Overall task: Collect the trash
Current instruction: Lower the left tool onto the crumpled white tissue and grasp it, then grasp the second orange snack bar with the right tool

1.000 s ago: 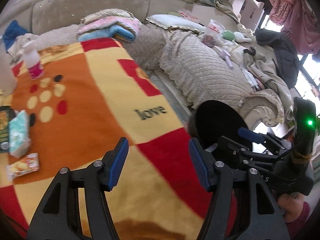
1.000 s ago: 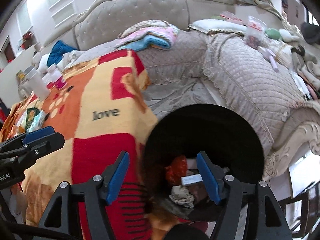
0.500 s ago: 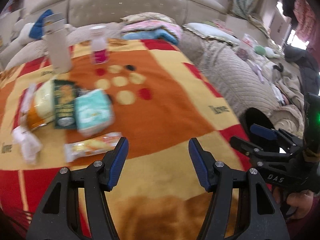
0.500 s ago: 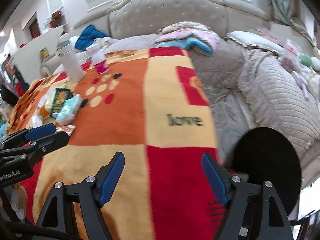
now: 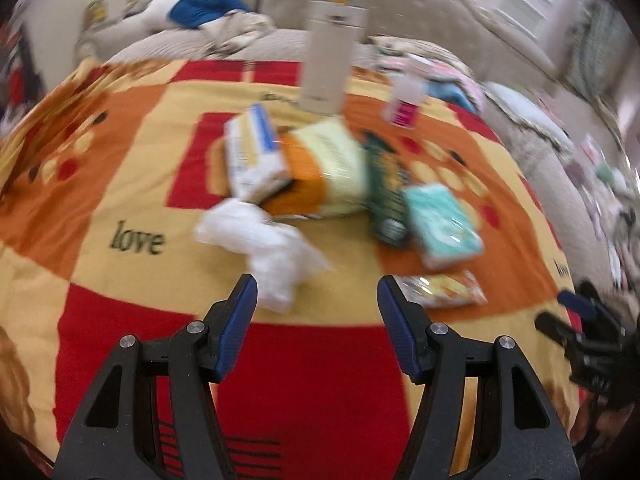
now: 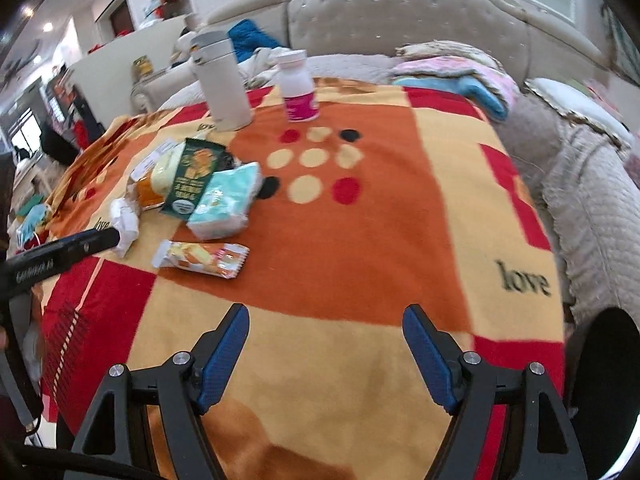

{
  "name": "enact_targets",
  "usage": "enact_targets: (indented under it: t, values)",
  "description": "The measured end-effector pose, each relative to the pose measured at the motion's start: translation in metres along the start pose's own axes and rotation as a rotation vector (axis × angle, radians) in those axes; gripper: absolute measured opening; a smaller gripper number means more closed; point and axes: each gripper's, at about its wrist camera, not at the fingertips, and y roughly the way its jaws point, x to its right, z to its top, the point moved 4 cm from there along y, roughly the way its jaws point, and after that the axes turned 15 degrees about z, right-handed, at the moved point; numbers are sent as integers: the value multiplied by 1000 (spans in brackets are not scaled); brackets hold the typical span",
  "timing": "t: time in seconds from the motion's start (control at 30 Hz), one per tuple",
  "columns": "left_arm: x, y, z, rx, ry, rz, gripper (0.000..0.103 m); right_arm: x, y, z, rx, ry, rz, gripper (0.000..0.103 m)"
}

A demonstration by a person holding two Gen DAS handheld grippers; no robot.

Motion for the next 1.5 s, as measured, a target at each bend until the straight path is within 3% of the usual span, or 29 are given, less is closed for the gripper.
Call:
enact_targets:
  t: [0.2, 0.43, 0.47, 0.53, 0.6, 0.7, 0.83, 1.0, 1.2, 1.33, 1.5]
  values:
    - [-21, 30, 19, -32, -120, 39, 61, -6, 23, 20, -11, 9, 18, 77]
    - [-24, 59, 24, -95, -183, -3, 60, -1, 58, 47, -56, 4, 13, 77]
    - [-24, 60, 24, -92, -173, -15, 58, 1, 66, 51, -70, 3, 14, 77]
    - [-23, 60, 22, -109, -147, -28, 34, 2, 74, 55, -86, -7, 22, 77]
    - [-24, 58, 22, -111, -123, -42, 28, -3, 81, 55, -117, -34, 38, 77]
    - [-26, 51, 18, -109, -86, -47, 26, -19, 85, 47, -173, -99, 57, 77]
    - [-33, 41, 12, -105, -59, -54, 26, -46, 75, 23, -256, -157, 168, 77]
    - [-40, 28, 7, -98, -51, -61, 26, -65, 61, 14, -209, -183, 197, 77]
    - [-42, 6, 1, -68, -39, -74, 26, -55, 66, 40, -127, -195, 85, 77]
    - [-45, 2, -2, -63, -33, -69, 26, -38, 86, 49, -171, -152, 31, 77]
    - [-55, 0, -4, -57, -34, -54, 26, -70, 84, 28, -266, -173, 192, 77]
